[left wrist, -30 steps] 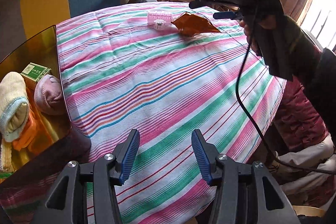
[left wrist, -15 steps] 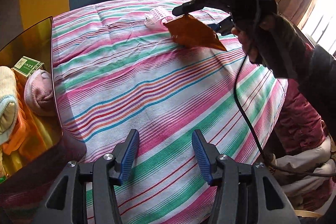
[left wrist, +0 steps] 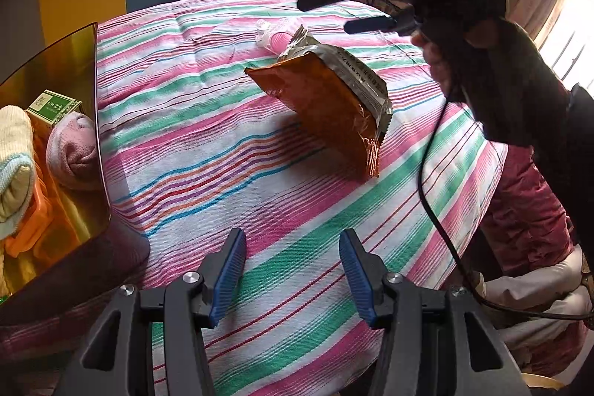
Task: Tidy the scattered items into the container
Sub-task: 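Grasp the pink hair curler with the right tool while the left tool reaches the orange snack bag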
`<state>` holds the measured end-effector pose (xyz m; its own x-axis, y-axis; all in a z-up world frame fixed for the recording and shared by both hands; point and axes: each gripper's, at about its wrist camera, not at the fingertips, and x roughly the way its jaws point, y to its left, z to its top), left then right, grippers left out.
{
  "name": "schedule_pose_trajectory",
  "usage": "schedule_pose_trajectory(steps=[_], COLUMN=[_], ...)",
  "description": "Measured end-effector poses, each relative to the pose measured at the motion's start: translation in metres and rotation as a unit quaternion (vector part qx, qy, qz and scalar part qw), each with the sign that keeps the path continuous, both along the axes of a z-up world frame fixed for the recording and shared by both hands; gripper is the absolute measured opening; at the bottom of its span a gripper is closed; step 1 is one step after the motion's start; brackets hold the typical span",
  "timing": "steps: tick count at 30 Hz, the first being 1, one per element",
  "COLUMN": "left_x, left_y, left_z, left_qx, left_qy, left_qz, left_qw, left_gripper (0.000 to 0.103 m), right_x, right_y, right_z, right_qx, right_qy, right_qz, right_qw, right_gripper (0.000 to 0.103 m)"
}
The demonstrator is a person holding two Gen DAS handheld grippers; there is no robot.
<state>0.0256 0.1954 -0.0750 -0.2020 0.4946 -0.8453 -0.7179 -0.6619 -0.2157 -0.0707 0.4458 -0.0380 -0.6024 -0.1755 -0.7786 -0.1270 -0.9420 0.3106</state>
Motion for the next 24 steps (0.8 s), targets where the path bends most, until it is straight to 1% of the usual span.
schedule_pose_trajectory(steps=[2, 4, 6, 7, 8, 10, 13, 16, 17, 20, 23, 24], left_x=[-0.001, 0.000, 0.000, 0.000, 0.000, -0.001, -0.002, -0.002, -0.003, -0.007, -0.009, -0.009], left_y=[-0.001, -0.002, -0.002, -0.002, -0.003, -0.002, -0.002, -0.002, -0.003, -0.004, -0.004, -0.003], left_z=[0.000, 0.000, 0.000, 0.000, 0.000, 0.000, 0.000, 0.000, 0.001, 0.003, 0.008, 0.011], left_qx=[0.002, 0.003, 0.004, 0.005, 0.006, 0.008, 0.011, 0.012, 0.013, 0.014, 0.021, 0.023], left_qy=[-0.002, -0.002, -0.002, -0.003, -0.004, -0.006, -0.008, -0.010, -0.012, -0.023, -0.028, -0.027], left_qz=[0.000, -0.001, -0.002, -0.002, -0.002, -0.002, -0.001, 0.002, 0.004, 0.012, 0.018, 0.018], left_qw=[1.0000, 1.0000, 1.0000, 1.0000, 1.0000, 0.9999, 0.9999, 0.9999, 0.9998, 0.9996, 0.9992, 0.9992], left_gripper=[0.053, 0.053, 0.053, 0.053, 0.053, 0.053, 0.054, 0.054, 0.054, 0.054, 0.054, 0.054], right_x=[-0.023, -0.050, -0.071, -0.081, -0.090, -0.095, -0.083, -0.064, -0.056, -0.028, 0.003, 0.014], right_y=[-0.006, -0.013, -0.022, -0.027, -0.032, -0.041, -0.043, -0.033, -0.027, -0.003, 0.016, 0.022], right_z=[0.003, 0.002, -0.009, -0.015, -0.021, -0.033, -0.036, -0.035, -0.035, -0.029, -0.027, -0.031], right_qx=[0.036, 0.068, 0.107, 0.126, 0.145, 0.187, 0.223, 0.234, 0.231, 0.197, 0.164, 0.159], right_qy=[0.005, -0.005, -0.035, -0.050, -0.065, -0.086, -0.091, -0.101, -0.105, -0.100, -0.102, -0.111], right_qz=[-0.003, 0.014, 0.039, 0.051, 0.064, 0.089, 0.112, 0.108, 0.100, 0.066, 0.033, 0.024], right_qw=[0.999, 0.998, 0.993, 0.989, 0.985, 0.974, 0.964, 0.961, 0.962, 0.973, 0.981, 0.981], right_gripper=[0.085, 0.084, 0.078, 0.075, 0.073, 0.073, 0.070, 0.070, 0.070, 0.070, 0.070, 0.071])
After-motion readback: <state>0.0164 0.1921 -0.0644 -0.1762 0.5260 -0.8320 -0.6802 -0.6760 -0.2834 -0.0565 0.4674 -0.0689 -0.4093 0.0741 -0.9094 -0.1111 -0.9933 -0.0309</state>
